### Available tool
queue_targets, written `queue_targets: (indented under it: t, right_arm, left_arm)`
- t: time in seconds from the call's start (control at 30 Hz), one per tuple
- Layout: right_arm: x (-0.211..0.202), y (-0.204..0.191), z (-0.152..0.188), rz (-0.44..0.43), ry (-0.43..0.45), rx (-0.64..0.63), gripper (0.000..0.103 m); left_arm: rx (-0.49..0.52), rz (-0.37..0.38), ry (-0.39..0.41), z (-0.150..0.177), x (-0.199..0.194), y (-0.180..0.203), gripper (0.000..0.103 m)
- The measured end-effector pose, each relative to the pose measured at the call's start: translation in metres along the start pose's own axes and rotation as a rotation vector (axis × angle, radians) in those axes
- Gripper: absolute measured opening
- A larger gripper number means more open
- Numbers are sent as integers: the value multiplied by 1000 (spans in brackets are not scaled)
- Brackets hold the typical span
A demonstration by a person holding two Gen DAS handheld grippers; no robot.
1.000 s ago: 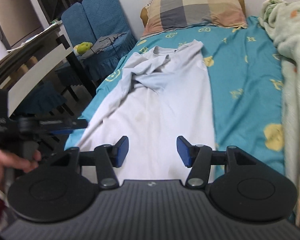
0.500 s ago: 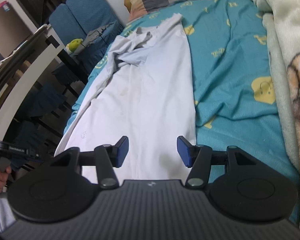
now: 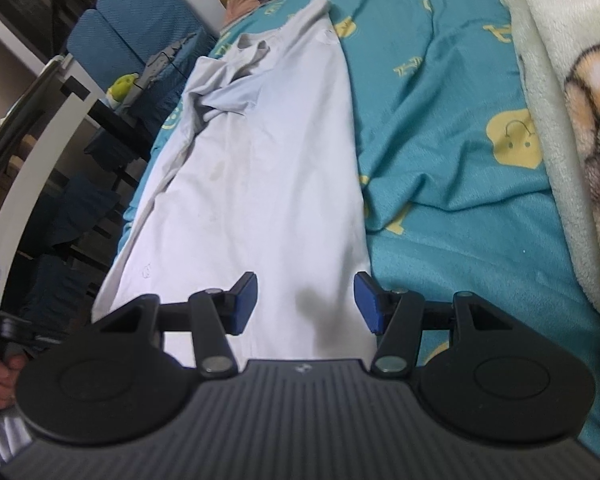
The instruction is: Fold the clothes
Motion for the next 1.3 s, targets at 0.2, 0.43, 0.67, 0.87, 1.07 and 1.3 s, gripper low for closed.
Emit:
queue_targets:
  t: [0.2, 0.43, 0.67, 0.87, 1.07, 1.3]
  right_arm:
    - [0, 8, 1, 14, -7, 27, 56]
    - [4, 13, 5, 24, -26, 47, 57]
    - [9, 16, 7, 13, -47, 68, 57]
    - [11, 16, 8, 20, -59, 62, 57]
    - [13, 16, 11, 28, -79, 62, 57]
    - [12, 15, 23, 44, -144, 52, 56]
  left_arm:
    - [234, -61, 99, -5, -62, 72, 4]
    - [333, -5, 78, 4, -23, 157, 4]
    - [165, 110, 73, 16, 18, 144, 14]
    - [-7, 77, 169, 10, 16, 101, 56]
    - [-128, 36, 235, 0, 18, 71, 67]
    - [-157, 49, 233, -7, 36, 68, 70]
Point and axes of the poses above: each gripper's, at about its wrist camera, not at the fingertips, and x roughly the way its jaws point, y to its right, z to its underside, the point moved 7 cm from there along x, roughly the way its jaws point
